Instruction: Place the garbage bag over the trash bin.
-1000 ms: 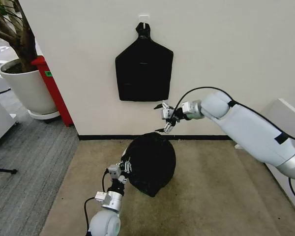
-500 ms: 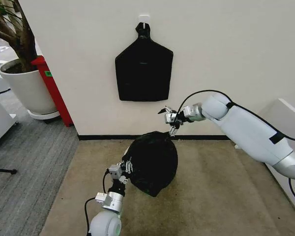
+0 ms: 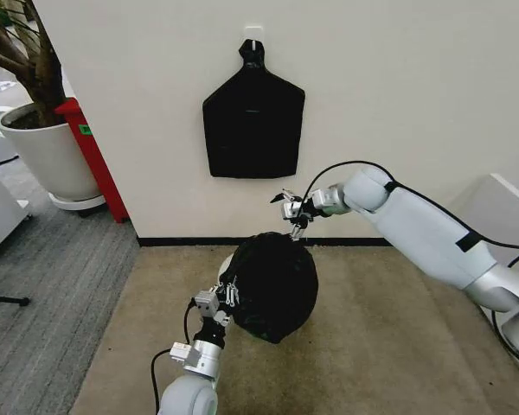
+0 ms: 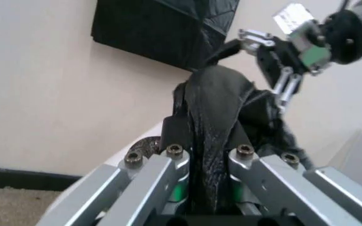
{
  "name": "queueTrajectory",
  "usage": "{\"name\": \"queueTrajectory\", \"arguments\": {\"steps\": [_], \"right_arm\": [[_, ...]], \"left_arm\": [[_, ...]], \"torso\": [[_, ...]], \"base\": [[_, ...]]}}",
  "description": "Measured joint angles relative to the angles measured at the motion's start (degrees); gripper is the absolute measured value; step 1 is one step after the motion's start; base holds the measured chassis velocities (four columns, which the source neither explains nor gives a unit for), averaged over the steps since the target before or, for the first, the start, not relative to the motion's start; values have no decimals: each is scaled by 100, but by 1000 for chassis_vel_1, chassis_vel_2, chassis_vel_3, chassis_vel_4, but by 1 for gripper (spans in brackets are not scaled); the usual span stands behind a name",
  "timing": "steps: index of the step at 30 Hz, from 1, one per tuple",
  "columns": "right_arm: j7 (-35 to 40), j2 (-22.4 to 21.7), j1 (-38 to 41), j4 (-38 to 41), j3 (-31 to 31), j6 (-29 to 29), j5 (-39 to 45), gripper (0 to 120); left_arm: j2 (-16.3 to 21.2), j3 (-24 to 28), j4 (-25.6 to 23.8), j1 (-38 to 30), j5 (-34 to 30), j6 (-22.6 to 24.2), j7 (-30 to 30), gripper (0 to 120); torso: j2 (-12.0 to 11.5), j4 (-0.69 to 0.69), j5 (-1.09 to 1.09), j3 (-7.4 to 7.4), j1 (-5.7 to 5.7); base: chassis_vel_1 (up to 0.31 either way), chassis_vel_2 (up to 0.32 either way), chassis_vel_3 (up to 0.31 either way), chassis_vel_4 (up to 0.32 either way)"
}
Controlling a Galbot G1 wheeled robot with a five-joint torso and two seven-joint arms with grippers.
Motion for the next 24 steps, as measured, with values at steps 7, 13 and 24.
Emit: {"name": "queueTrajectory", "arguments": {"steps": [7, 13, 24], "right_arm": [[3, 285, 53, -197, -50, 53, -128, 100], [-2, 219, 133, -154, -44, 60, -88, 100], [-70, -292, 67, 379, 276, -5, 166, 100]], "left_arm": [[-9, 12, -9, 47, 40, -39, 26, 5], [2, -4, 39, -12, 17, -45, 21, 5], [-1, -97, 301, -175, -104, -47, -88, 5]], "torso": [[1, 0, 1, 0, 0], [0, 0, 1, 0, 0], [1, -1, 1, 0, 0]], "base": [[0, 0, 0, 0], [0, 0, 0, 0], [0, 0, 0, 0]]}}
